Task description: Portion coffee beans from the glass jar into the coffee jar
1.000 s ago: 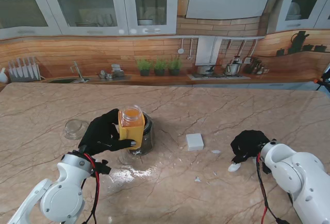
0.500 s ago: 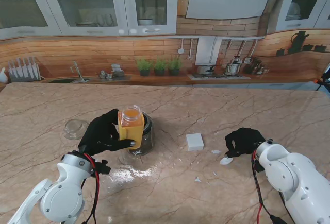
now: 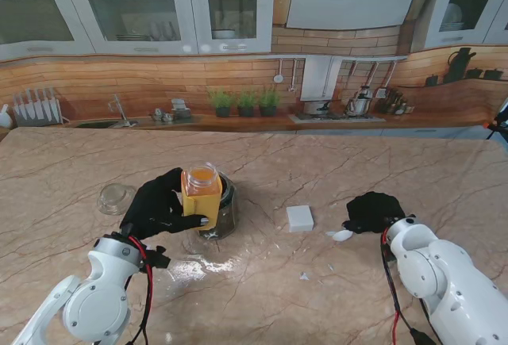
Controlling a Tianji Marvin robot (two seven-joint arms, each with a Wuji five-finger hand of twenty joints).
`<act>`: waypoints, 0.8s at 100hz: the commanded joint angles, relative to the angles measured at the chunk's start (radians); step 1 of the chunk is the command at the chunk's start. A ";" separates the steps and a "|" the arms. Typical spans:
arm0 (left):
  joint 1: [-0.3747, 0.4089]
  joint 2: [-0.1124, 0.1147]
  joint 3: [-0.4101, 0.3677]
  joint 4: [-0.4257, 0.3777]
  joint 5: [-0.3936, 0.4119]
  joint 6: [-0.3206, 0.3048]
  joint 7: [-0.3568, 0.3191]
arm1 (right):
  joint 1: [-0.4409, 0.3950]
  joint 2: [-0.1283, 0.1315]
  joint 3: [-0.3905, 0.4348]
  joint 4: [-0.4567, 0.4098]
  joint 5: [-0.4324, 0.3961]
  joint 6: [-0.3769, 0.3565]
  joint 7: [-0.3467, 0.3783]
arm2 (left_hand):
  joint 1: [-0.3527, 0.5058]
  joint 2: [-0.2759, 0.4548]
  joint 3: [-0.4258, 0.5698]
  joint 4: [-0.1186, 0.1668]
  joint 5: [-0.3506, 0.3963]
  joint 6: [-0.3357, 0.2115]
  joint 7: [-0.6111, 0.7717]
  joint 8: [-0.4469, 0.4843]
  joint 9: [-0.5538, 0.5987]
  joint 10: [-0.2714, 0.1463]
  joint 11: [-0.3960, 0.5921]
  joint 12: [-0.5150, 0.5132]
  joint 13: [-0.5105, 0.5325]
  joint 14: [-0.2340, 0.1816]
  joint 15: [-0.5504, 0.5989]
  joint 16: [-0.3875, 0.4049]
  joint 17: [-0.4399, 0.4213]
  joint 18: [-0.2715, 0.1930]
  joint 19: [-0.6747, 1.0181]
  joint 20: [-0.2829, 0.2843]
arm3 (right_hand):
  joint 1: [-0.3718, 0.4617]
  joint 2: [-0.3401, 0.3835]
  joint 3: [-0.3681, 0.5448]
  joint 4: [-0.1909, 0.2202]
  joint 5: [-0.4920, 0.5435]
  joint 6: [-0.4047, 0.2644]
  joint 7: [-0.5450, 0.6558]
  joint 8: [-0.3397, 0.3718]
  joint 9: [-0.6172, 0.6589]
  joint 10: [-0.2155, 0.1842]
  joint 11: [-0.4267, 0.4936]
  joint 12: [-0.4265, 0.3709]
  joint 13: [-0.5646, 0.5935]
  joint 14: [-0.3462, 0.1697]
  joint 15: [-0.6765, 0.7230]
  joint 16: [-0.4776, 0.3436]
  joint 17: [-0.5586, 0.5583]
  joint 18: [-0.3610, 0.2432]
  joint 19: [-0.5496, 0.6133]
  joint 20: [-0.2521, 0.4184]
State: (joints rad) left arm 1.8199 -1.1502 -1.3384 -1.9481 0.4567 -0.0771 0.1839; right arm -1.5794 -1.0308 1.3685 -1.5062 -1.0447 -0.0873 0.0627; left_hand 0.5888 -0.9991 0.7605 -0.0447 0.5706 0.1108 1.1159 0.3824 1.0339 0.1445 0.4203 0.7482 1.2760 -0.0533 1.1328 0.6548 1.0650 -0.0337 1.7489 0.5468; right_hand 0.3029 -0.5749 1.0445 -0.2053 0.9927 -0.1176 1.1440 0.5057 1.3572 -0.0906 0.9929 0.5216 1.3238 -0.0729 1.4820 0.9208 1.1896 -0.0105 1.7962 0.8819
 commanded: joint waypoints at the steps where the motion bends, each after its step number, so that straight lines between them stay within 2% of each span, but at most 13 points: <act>1: 0.005 -0.005 -0.002 -0.001 0.003 -0.004 0.003 | -0.007 -0.003 0.006 -0.005 -0.008 -0.012 0.020 | 0.171 0.221 0.344 0.123 0.125 -0.171 0.162 0.059 0.139 -0.086 0.102 0.068 -0.003 0.061 -0.042 0.006 0.007 -0.037 0.062 -0.014 | -0.053 0.098 0.007 0.067 0.088 -0.002 -0.029 0.142 0.103 0.064 0.031 -0.038 -0.008 0.062 0.029 -0.046 0.031 -0.054 0.298 0.013; 3: 0.004 -0.004 -0.002 -0.001 0.003 -0.006 0.003 | -0.009 -0.002 0.009 -0.006 -0.020 -0.017 0.020 | 0.171 0.221 0.345 0.123 0.124 -0.172 0.162 0.059 0.139 -0.086 0.102 0.068 -0.003 0.060 -0.042 0.006 0.007 -0.037 0.062 -0.014 | -0.080 0.126 -0.001 0.088 0.105 -0.015 -0.024 0.195 0.102 0.054 0.036 -0.041 -0.009 0.067 0.031 -0.049 0.030 -0.047 0.298 0.012; 8: 0.004 -0.005 -0.003 -0.001 0.005 -0.008 0.005 | -0.012 -0.001 0.014 -0.009 -0.022 -0.022 0.025 | 0.171 0.221 0.345 0.124 0.125 -0.172 0.163 0.060 0.138 -0.084 0.102 0.068 -0.003 0.061 -0.042 0.006 0.007 -0.038 0.062 -0.015 | -0.112 0.163 -0.034 0.093 0.152 -0.030 0.004 0.263 0.103 0.052 0.037 -0.049 -0.009 0.103 0.018 -0.062 0.028 -0.012 0.298 0.005; 22: 0.003 -0.005 -0.006 -0.002 0.006 -0.012 0.005 | -0.016 0.000 0.015 -0.010 -0.018 -0.025 0.031 | 0.169 0.220 0.345 0.124 0.126 -0.175 0.163 0.060 0.139 -0.087 0.102 0.069 -0.002 0.061 -0.041 0.006 0.008 -0.039 0.063 -0.014 | -0.137 0.194 -0.066 0.092 0.272 -0.106 0.065 0.339 0.102 0.050 0.067 -0.035 -0.012 0.123 0.043 -0.054 0.029 0.012 0.298 0.015; 31: 0.004 -0.004 -0.007 -0.001 0.007 -0.013 0.004 | -0.018 0.000 0.012 -0.016 -0.006 -0.016 0.058 | 0.170 0.221 0.345 0.125 0.124 -0.175 0.162 0.059 0.137 -0.087 0.102 0.069 -0.003 0.062 -0.042 0.006 0.008 -0.040 0.063 -0.014 | -0.158 0.229 -0.068 0.089 0.252 -0.111 0.045 0.383 0.101 0.059 0.069 -0.020 -0.011 0.092 0.094 -0.014 0.035 -0.043 0.298 0.030; 37: 0.005 -0.004 -0.008 -0.001 0.008 -0.013 0.003 | -0.021 0.000 0.010 -0.021 0.014 -0.001 0.080 | 0.169 0.221 0.345 0.126 0.124 -0.178 0.163 0.060 0.137 -0.090 0.103 0.070 -0.003 0.061 -0.043 0.006 0.008 -0.041 0.063 -0.014 | -0.180 0.298 -0.107 0.089 0.223 -0.109 0.050 0.407 0.102 0.067 0.060 -0.012 -0.011 0.090 0.106 -0.002 0.038 -0.063 0.298 0.040; 45: 0.006 -0.004 -0.009 -0.001 0.009 -0.012 0.003 | -0.025 0.000 0.009 -0.034 0.045 0.028 0.120 | 0.169 0.222 0.345 0.127 0.123 -0.179 0.163 0.061 0.136 -0.090 0.103 0.072 -0.004 0.062 -0.045 0.005 0.008 -0.041 0.064 -0.014 | -0.224 0.362 -0.161 0.119 0.213 -0.089 0.052 0.431 0.101 0.105 0.044 0.004 -0.013 0.125 0.129 0.014 0.041 -0.055 0.298 0.069; 55: 0.006 -0.004 -0.010 -0.001 0.010 -0.011 0.003 | -0.026 -0.001 0.007 -0.043 0.084 0.057 0.149 | 0.168 0.223 0.344 0.127 0.121 -0.182 0.164 0.062 0.134 -0.092 0.104 0.074 -0.004 0.061 -0.048 0.004 0.007 -0.041 0.063 -0.014 | -0.338 0.410 -0.199 0.200 0.203 -0.033 0.026 0.446 0.090 0.157 0.010 0.018 -0.016 0.186 0.132 0.017 0.041 -0.023 0.298 0.087; 59: 0.006 -0.004 -0.010 -0.001 0.009 -0.011 0.003 | -0.025 -0.002 0.006 -0.044 0.093 0.062 0.155 | 0.169 0.222 0.344 0.128 0.122 -0.181 0.164 0.062 0.134 -0.091 0.103 0.075 -0.003 0.063 -0.048 0.005 0.007 -0.041 0.063 -0.014 | -0.381 0.432 -0.215 0.256 0.201 -0.012 0.008 0.454 0.081 0.179 0.004 0.026 -0.017 0.199 0.136 0.019 0.042 -0.013 0.298 0.097; 66: 0.006 -0.004 -0.010 -0.001 0.010 -0.012 0.003 | -0.025 -0.002 0.006 -0.048 0.110 0.069 0.165 | 0.168 0.223 0.344 0.128 0.122 -0.181 0.164 0.062 0.133 -0.093 0.103 0.075 -0.004 0.063 -0.048 0.005 0.007 -0.041 0.063 -0.014 | -0.394 0.464 -0.250 0.300 0.199 0.008 -0.005 0.462 0.074 0.195 0.001 0.031 -0.018 0.210 0.138 0.021 0.042 -0.002 0.298 0.103; 69: 0.006 -0.004 -0.010 -0.001 0.010 -0.012 0.003 | -0.025 -0.002 0.007 -0.049 0.113 0.068 0.168 | 0.168 0.224 0.345 0.128 0.121 -0.182 0.163 0.062 0.132 -0.094 0.103 0.075 -0.004 0.063 -0.049 0.005 0.007 -0.041 0.062 -0.015 | -0.407 0.465 -0.251 0.359 0.199 0.013 -0.012 0.470 0.070 0.198 0.001 0.033 -0.018 0.212 0.137 0.021 0.042 0.000 0.298 0.102; 76: 0.007 -0.004 -0.010 0.000 0.009 -0.011 0.002 | -0.026 -0.002 0.009 -0.050 0.118 0.064 0.173 | 0.168 0.225 0.344 0.127 0.121 -0.182 0.163 0.062 0.132 -0.093 0.103 0.075 -0.004 0.065 -0.049 0.005 0.007 -0.040 0.062 -0.015 | -0.421 0.465 -0.222 0.450 0.198 0.016 -0.008 0.485 0.069 0.198 0.000 0.034 -0.018 0.216 0.138 0.021 0.042 -0.004 0.298 0.105; 80: 0.007 -0.003 -0.011 0.000 0.009 -0.011 0.002 | -0.026 -0.002 0.011 -0.049 0.126 0.060 0.173 | 0.168 0.225 0.343 0.128 0.121 -0.181 0.164 0.062 0.132 -0.093 0.102 0.076 -0.004 0.065 -0.050 0.005 0.007 -0.040 0.061 -0.015 | -0.442 0.458 -0.186 0.558 0.200 0.017 0.003 0.517 0.066 0.197 0.008 0.040 -0.018 0.220 0.141 0.022 0.043 -0.003 0.298 0.112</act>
State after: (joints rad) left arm 1.8188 -1.1501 -1.3479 -1.9466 0.4667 -0.0874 0.1870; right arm -1.5986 -1.0289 1.3785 -1.5491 -0.9254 -0.0187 0.2330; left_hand 0.5887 -0.9991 0.7605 -0.0447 0.5706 0.1108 1.1159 0.3824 1.0339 0.1445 0.4203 0.7482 1.2760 -0.0529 1.1321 0.6549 1.0650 -0.0336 1.7489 0.5467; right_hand -0.0789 -0.1366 0.8162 0.2400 1.2034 -0.1336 1.1326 0.9763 1.3819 -0.0212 0.9963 0.5474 1.3200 0.0139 1.5444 0.9273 1.1896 0.0865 1.7968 0.9538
